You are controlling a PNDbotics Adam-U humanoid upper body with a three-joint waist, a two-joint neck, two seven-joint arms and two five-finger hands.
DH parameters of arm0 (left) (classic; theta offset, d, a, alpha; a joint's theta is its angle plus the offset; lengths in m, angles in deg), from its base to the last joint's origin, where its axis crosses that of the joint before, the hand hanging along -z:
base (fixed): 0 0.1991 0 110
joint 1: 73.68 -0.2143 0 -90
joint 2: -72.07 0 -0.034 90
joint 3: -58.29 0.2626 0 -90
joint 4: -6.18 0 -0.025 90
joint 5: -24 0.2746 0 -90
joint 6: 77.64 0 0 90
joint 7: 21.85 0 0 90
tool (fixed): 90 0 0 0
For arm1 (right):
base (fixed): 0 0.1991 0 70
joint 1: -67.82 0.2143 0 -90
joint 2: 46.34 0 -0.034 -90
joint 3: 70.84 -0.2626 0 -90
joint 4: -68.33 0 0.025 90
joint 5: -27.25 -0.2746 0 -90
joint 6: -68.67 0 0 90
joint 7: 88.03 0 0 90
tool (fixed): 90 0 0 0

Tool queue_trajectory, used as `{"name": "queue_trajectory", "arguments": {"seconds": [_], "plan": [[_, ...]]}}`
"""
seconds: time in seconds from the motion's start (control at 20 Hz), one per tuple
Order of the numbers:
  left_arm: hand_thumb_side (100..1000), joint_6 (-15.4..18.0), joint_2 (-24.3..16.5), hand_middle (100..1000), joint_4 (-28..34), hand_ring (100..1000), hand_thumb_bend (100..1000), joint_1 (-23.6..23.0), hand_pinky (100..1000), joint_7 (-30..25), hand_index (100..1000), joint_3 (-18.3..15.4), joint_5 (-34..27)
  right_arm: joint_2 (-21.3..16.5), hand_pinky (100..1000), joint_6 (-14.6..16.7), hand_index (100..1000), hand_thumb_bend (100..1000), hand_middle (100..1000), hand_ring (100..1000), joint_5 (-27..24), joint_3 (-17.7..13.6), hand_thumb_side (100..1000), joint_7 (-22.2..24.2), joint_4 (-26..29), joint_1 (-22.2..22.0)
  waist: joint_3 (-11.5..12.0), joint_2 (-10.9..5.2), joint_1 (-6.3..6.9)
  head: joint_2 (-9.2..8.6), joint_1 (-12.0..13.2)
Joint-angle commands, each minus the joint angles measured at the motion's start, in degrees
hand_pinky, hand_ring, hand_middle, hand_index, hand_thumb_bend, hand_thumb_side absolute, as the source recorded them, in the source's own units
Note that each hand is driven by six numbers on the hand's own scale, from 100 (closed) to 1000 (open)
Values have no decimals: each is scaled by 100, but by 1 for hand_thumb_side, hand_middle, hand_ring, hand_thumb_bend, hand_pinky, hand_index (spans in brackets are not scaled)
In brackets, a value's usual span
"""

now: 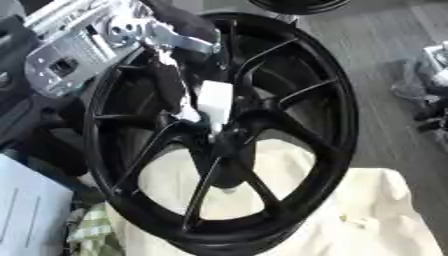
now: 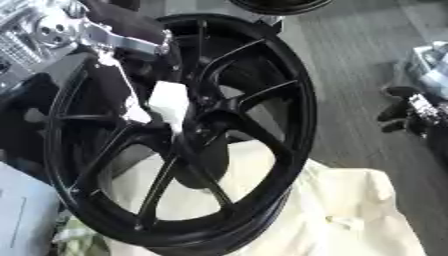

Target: Pull the pin out of the wheel hub.

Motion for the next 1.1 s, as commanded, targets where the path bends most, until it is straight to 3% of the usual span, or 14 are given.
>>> {"name": "queue_trajectory", "arguments": {"seconds": [0.05, 0.75, 0.9, 1.1], "plan": [[340, 72, -80, 463, 137, 632, 365, 154, 795, 50, 351, -109, 58, -180, 602, -21, 809, 100, 532, 652, 43, -30, 809, 2, 54, 41, -2, -102, -49, -9, 21], [351, 149, -409, 406, 626, 591, 365, 91, 778, 440, 301, -414, 39, -198, 602, -39, 809, 100, 531, 651, 33, -34, 806, -30, 69, 25, 9, -118, -34, -20, 23], [315, 95, -464, 395, 759, 584, 276, 58, 775, 597, 298, -574, -54, -191, 602, -40, 808, 100, 531, 651, 33, -40, 809, -40, 66, 22, 17, -109, -42, -42, 11], [262, -112, -664, 381, 1217, 585, 143, -67, 773, 981, 299, -1087, -513, -185, 602, -34, 808, 100, 531, 651, 61, -33, 808, -32, 66, 14, 36, -100, -48, -46, 1]]}}
